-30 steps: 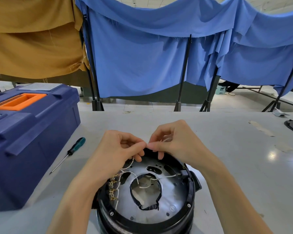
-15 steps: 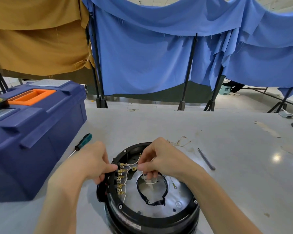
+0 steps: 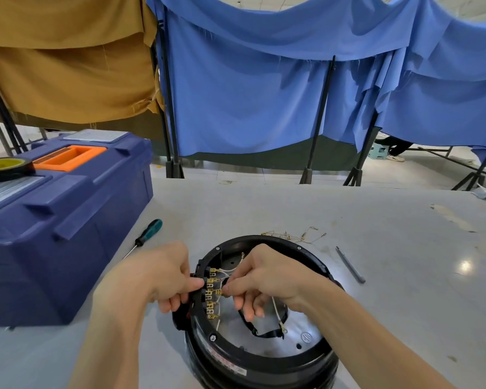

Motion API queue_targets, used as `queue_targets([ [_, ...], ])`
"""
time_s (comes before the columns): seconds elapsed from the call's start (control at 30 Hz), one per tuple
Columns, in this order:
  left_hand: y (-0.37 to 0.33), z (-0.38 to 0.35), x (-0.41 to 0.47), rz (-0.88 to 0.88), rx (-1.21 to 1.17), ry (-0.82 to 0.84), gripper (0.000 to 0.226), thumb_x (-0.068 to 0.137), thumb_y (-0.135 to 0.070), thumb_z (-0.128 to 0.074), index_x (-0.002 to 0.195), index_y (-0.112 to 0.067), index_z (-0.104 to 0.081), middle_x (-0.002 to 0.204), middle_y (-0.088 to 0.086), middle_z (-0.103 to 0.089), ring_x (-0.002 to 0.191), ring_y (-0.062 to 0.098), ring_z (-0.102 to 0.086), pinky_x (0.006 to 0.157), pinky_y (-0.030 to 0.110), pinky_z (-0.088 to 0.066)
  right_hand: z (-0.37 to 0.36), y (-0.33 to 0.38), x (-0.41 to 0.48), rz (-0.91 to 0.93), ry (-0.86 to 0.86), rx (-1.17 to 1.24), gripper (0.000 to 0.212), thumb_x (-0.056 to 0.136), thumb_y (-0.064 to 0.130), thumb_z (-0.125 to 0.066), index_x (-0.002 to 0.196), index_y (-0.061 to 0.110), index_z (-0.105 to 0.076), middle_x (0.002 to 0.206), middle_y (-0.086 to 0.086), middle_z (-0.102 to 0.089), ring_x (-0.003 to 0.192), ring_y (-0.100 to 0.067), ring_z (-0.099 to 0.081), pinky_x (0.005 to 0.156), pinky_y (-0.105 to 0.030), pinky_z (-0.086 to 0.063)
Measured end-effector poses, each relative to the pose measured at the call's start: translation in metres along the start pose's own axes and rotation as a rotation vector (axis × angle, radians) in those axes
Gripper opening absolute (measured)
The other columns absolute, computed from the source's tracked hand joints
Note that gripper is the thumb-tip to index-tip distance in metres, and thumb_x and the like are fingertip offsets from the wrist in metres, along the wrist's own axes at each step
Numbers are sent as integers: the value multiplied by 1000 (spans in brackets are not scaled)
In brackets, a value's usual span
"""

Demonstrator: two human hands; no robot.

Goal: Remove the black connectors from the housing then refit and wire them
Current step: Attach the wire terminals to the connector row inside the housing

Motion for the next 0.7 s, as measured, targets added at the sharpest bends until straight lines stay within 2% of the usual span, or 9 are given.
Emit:
queue_targets([
  [0.27, -2, 0, -1, -7, 18, 25, 41, 97, -38, -52, 64, -16, -60, 45, -7, -60, 39, 3, -52, 48, 17, -40, -6, 2, 4, -34, 59, 84, 12, 87, 1, -66, 75, -2, -64, 56, -8, -61, 41, -13, -58, 38, -18, -43],
  [0.7, 1, -1, 1, -18, -3, 52, 40, 98, -36, -51, 66, -15, -61, 51, -6, -64, 43, 5, -56, 51, 18, -40, -5, -1, 5, -47, 23, 126, 11, 86, 0, -65, 75, -1, -64, 54, -7, -60, 41, -12, -56, 39, -18, -43],
])
Point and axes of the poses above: each hand's wrist, its own x-axis towards the middle knuckle, its own z-axis out of the back of the hand, y = z × x, the point moved 3 cm from there along x, towards the middle knuckle
